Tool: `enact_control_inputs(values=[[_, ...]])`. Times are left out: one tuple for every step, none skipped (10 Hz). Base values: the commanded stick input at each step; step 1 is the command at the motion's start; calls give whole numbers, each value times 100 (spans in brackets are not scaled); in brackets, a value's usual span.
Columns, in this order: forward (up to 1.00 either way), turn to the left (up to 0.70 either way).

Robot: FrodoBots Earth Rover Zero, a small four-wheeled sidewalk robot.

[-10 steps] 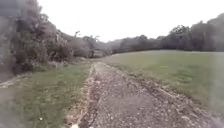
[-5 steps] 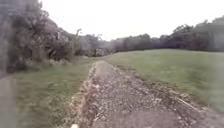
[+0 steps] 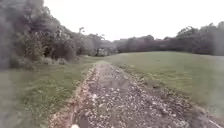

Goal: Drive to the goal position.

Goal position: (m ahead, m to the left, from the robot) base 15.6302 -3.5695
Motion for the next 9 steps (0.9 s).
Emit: enact_control_inputs(values=[[100,0],[100,0],[100,0],[100,0],[100,0],[100,0],[100,0],[100,0],[100,0]])
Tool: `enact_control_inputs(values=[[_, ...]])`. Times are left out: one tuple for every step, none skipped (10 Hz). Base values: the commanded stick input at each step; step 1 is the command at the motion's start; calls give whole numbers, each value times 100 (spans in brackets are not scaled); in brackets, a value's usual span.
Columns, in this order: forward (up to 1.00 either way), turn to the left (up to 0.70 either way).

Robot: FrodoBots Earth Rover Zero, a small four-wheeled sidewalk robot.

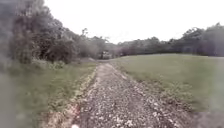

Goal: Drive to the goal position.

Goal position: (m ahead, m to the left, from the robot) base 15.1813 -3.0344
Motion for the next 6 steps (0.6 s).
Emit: enact_control_inputs(values=[[100,0],[100,-1],[100,-5],[100,-22],[100,-40],[100,-40]])
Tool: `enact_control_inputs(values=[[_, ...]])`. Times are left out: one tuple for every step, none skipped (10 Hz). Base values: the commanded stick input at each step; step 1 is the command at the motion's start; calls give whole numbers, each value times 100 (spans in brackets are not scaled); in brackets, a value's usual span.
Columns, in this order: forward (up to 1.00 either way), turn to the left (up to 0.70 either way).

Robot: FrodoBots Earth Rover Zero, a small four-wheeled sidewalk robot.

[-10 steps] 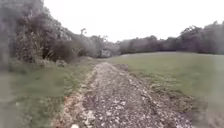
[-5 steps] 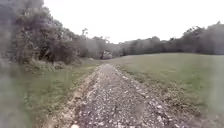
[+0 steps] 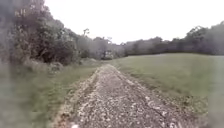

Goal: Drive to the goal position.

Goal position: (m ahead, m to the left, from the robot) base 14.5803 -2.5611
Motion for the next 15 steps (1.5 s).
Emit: enact_control_inputs(values=[[100,-40],[100,-40],[100,-40],[100,-8],[100,-3],[100,-3],[100,-3],[100,-3],[100,-3],[100,-3],[100,-3],[100,-3],[100,-3],[100,-3],[100,-3]])
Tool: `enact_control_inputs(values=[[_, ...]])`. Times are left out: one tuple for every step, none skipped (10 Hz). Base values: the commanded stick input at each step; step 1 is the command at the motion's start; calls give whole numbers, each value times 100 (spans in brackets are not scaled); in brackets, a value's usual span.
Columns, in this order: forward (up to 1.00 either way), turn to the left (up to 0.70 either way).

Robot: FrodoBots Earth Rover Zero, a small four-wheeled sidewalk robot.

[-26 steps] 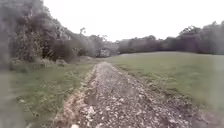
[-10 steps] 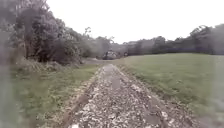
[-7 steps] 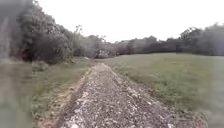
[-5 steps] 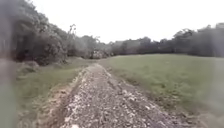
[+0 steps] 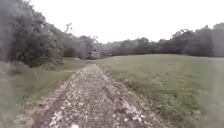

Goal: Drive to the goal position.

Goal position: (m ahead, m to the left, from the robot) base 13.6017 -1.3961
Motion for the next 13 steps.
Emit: enact_control_inputs(values=[[100,-3],[100,-3],[100,-3],[100,40],[100,40],[100,38],[100,29],[100,0],[100,0],[100,0],[100,0],[100,0],[100,0]])
